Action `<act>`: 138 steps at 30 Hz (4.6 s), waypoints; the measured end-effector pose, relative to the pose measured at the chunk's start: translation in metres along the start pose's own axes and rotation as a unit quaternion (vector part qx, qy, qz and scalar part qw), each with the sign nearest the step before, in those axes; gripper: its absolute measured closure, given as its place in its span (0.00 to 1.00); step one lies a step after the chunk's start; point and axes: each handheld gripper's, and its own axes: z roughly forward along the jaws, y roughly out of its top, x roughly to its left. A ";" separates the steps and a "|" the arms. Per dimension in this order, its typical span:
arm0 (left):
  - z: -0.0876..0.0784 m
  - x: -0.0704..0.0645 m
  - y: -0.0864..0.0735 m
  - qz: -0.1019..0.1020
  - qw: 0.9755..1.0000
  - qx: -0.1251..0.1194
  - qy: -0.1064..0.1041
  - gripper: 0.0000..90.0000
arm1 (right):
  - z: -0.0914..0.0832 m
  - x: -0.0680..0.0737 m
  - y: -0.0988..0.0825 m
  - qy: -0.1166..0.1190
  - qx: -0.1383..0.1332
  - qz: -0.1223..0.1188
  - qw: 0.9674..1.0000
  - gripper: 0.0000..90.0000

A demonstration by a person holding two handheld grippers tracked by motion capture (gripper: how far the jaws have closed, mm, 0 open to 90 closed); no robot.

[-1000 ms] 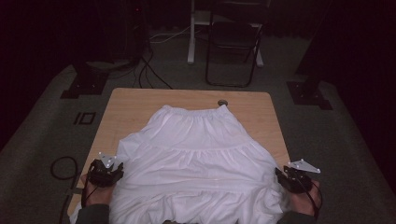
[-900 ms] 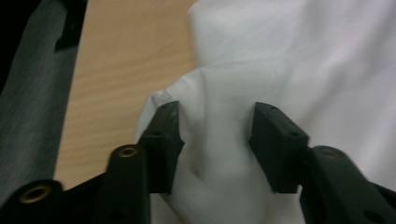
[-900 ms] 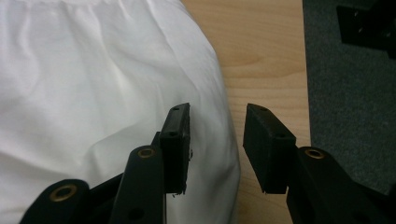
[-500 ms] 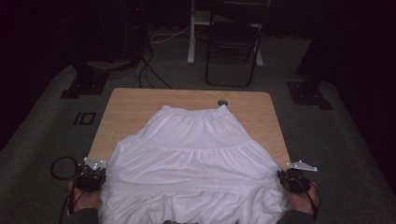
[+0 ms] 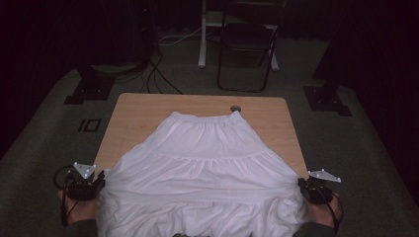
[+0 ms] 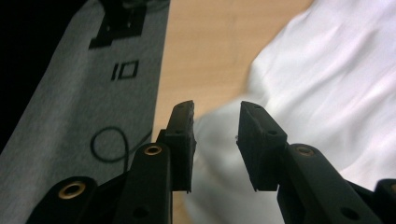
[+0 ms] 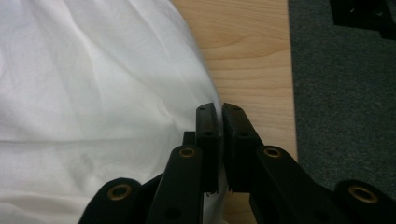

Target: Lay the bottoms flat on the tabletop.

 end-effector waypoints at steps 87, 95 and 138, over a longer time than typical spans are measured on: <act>0.024 -0.111 -0.013 0.088 0.979 0.003 -0.182 0.62 | 0.009 0.073 0.012 0.102 0.002 -0.094 0.990 0.58; 0.038 -0.116 -0.016 0.086 0.978 0.000 -0.188 0.61 | 0.035 0.085 0.015 0.099 0.029 -0.105 0.989 0.58; 0.139 -0.116 0.069 0.069 0.990 -0.027 -0.120 0.65 | 0.128 0.078 0.101 0.071 -0.008 -0.090 0.993 0.62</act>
